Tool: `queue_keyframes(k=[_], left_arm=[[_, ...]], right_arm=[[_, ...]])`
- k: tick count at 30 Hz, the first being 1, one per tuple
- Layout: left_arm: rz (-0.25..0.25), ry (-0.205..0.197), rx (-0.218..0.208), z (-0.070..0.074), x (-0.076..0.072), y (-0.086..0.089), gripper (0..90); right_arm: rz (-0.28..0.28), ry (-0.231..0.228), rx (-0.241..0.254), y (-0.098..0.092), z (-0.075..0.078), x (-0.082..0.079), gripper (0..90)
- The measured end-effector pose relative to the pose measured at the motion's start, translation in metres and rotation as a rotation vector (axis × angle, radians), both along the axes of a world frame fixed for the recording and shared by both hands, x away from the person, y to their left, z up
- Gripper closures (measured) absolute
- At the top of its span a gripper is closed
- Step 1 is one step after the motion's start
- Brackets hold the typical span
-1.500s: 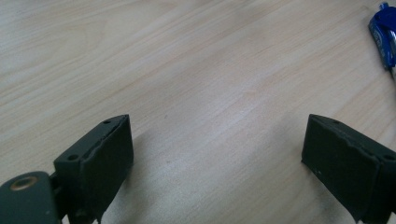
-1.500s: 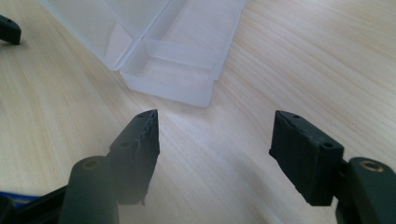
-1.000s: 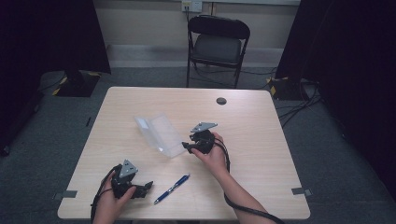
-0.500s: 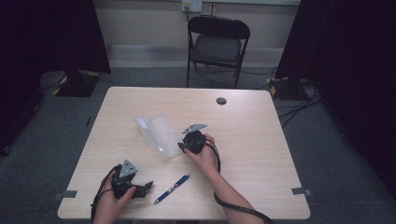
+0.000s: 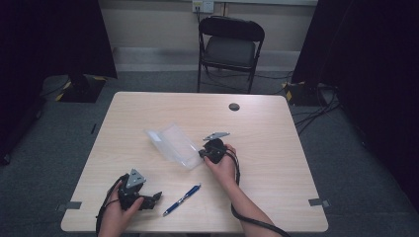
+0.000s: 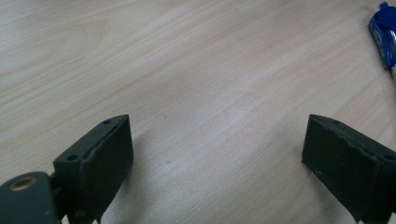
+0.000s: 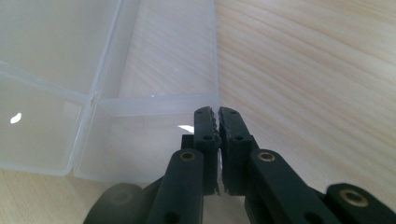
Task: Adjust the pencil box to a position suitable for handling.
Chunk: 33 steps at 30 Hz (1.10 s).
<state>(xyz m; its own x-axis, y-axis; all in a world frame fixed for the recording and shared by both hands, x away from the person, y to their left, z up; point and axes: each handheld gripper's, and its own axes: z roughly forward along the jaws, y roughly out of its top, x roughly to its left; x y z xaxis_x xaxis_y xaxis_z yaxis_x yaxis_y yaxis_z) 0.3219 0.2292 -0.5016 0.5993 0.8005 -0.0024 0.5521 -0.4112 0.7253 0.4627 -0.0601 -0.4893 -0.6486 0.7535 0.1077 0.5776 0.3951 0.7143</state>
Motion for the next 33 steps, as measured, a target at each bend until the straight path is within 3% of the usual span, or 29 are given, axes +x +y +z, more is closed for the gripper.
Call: queue_keyframes(k=[14, 20, 24, 33], left_arm=[[-0.001, 0.000, 0.001, 0.000, 0.000, 0.000, 8.5], [-0.001, 0.000, 0.001, 0.000, 0.000, 0.000, 8.5], [0.000, 0.000, 0.001, 0.000, 0.000, 0.000, 8.5], [-0.001, 0.000, 0.002, 0.000, 0.000, 0.000, 8.5]], right_arm=[[-0.114, 0.019, 0.041, -0.062, -0.001, -0.018, 86.7], [-0.126, 0.022, 0.048, -0.069, -0.001, -0.022, 86.2], [-0.109, 0.027, 0.103, -0.072, 0.003, -0.025, 67.9], [-0.003, -0.034, 0.119, -0.091, 0.022, -0.040, 37.9]])
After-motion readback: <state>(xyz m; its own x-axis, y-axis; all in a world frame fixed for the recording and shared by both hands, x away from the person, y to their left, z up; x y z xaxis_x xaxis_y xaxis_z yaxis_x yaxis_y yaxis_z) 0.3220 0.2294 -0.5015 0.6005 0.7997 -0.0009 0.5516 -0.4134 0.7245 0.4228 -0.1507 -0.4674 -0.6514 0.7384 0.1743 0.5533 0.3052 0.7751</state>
